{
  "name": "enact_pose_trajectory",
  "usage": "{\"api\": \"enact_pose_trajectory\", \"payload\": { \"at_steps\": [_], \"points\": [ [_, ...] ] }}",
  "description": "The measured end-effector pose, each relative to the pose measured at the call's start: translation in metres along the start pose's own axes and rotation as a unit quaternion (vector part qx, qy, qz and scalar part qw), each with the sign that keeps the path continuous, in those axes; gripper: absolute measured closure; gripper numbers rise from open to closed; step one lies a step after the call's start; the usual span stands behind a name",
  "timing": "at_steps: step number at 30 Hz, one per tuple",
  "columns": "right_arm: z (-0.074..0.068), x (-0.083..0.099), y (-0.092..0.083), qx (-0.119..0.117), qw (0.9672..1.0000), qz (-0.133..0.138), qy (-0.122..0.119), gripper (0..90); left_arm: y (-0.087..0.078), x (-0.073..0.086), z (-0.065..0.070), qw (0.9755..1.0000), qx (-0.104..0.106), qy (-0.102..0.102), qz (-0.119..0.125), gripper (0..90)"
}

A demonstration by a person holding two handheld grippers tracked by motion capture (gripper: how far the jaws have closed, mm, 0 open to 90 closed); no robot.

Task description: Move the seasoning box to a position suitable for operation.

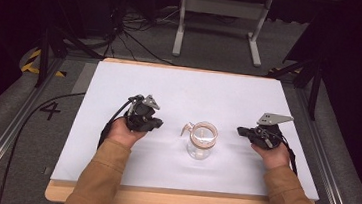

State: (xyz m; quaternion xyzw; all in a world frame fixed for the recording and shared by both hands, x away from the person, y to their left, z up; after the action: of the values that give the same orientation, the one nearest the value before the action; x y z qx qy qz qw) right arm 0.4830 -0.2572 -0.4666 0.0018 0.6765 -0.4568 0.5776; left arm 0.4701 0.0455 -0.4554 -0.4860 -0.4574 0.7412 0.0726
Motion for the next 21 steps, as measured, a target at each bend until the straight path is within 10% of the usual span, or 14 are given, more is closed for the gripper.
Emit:
{"api": "enact_pose_trajectory", "payload": {
  "at_steps": [8, 11, 14, 19, 21],
  "points": [
    [-0.011, 0.005, 0.009, -0.020, 0.9997, -0.004, -0.014, 88.7, -0.019, -0.024, 0.036, 0.9984, 0.035, 0.031, 0.030, 89.6],
    [-0.019, 0.001, 0.007, -0.029, 0.9992, 0.012, -0.024, 87.9, -0.020, -0.028, 0.047, 0.9990, -0.009, 0.042, 0.005, 89.6],
    [-0.022, 0.001, 0.004, -0.030, 0.9990, 0.017, -0.028, 86.7, -0.029, -0.037, 0.065, 0.9970, -0.011, 0.077, 0.000, 89.6],
    [-0.025, 0.001, 0.003, -0.032, 0.9989, 0.021, -0.029, 87.0, -0.015, -0.025, 0.069, 0.9971, 0.048, 0.018, -0.056, 89.5],
    [-0.029, 0.000, 0.004, -0.033, 0.9985, 0.020, -0.037, 86.7, -0.008, -0.019, 0.071, 0.9945, 0.071, 0.028, -0.072, 89.5]
  ]
}}
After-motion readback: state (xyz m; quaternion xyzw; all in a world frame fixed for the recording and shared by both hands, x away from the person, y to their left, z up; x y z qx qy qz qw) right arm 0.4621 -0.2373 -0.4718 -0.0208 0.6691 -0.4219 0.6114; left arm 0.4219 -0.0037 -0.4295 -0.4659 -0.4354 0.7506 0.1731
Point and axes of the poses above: each handheld gripper's, and its own axes: y roughly forward along the jaws, x roughly out of its underside, z roughly to its right, the point moved 10 cm from there along y, roughly forward along the jaws, and after that the axes turned 4 degrees about -y, right-handed, at the moved point
